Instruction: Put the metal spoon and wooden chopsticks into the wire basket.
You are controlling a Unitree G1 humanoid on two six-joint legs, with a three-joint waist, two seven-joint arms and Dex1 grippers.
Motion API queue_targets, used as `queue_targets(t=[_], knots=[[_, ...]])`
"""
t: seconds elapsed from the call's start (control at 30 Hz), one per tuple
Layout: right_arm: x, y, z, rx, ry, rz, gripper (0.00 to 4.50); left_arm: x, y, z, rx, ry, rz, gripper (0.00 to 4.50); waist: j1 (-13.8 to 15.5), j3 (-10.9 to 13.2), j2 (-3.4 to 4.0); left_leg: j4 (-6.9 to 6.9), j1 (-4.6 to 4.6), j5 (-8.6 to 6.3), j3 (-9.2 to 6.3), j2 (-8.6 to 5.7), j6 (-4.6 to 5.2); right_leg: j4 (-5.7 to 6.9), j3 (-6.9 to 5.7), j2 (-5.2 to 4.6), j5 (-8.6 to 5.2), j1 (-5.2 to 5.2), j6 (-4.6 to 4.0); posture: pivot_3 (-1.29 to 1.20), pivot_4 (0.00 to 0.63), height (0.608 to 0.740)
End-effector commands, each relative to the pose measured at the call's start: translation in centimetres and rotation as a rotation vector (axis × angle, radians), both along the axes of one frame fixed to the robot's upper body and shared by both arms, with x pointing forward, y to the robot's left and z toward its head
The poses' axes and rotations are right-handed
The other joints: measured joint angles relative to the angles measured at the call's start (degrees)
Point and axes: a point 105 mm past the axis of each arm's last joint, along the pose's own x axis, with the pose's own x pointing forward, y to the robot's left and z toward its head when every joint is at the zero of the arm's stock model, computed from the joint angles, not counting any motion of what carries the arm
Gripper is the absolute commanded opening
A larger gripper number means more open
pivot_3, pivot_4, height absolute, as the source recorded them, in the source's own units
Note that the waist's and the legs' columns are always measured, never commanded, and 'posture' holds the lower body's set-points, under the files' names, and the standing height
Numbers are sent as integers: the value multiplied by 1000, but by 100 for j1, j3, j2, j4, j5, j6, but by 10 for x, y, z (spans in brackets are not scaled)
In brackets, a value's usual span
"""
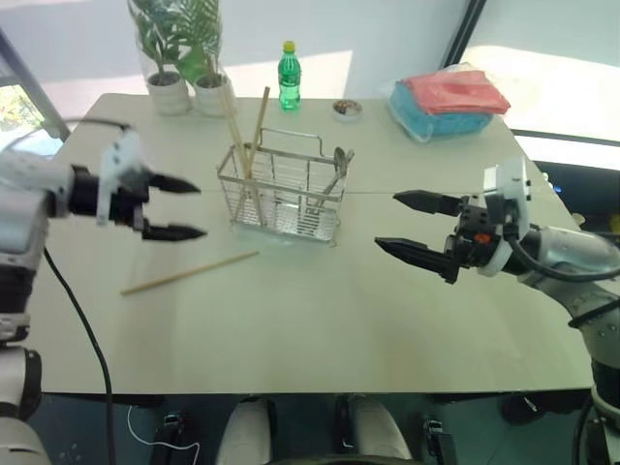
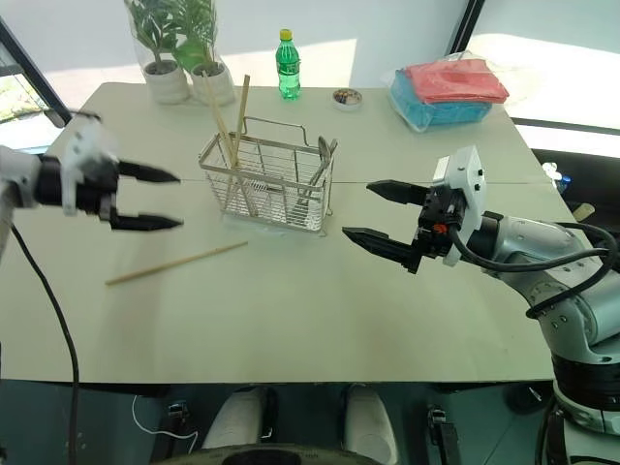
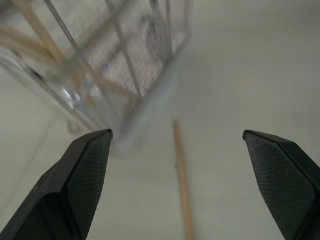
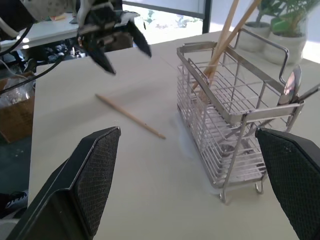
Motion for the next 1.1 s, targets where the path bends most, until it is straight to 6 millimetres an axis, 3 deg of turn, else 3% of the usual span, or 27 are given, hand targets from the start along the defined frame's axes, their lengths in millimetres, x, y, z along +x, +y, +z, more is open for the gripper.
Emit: queue_targets(t=[0.03,0.27,0.43,0.57,0.67,0.87,1.03,1.1], knots=[[-5,0,15,6,-73,-8,4500,5,-7,-7,71,-35,-55,4426,10,1,-4,2,-4,0,-1,0,0,0,0,0,0,-1,0,0,150,723],[-7,-1,15,14,-77,-28,4500,28,-26,-44,158,-15,-55,4426,-2,-2,-6,13,-3,0,-1,-1,1,3,0,-1,0,5,1,0,150,723],[-9,-1,15,14,-77,-34,4500,41,-26,-64,234,37,-3,4426,-20,-3,-8,13,-3,-4,-1,1,7,5,1,4,1,2,3,0,150,723],[-10,-2,14,13,-75,-37,4500,40,-23,-77,286,91,-4,4426,-12,-6,-6,13,1,-4,-2,2,8,7,1,4,1,4,4,0,150,723],[-12,-2,14,11,-72,-32,4500,34,-24,-77,274,119,-35,3137,-13,-7,-6,13,3,-4,-2,2,8,7,1,3,1,6,3,0,150,723],[-18,1,7,-16,-49,8,4500,32,-19,-78,290,135,-23,94,-13,-7,-7,14,5,-4,-4,2,8,9,1,3,1,6,2,0,150,723],[-15,0,8,-14,-55,10,4500,21,-4,-77,314,177,-2,21,-57,-7,-6,14,5,-5,-3,6,10,9,1,7,1,5,2,0,150,723],[-13,-1,10,-14,-58,8,4500,2,7,-75,338,219,-66,21,-128,-7,-6,14,7,-7,-3,12,13,10,3,13,1,4,2,0,150,723]])
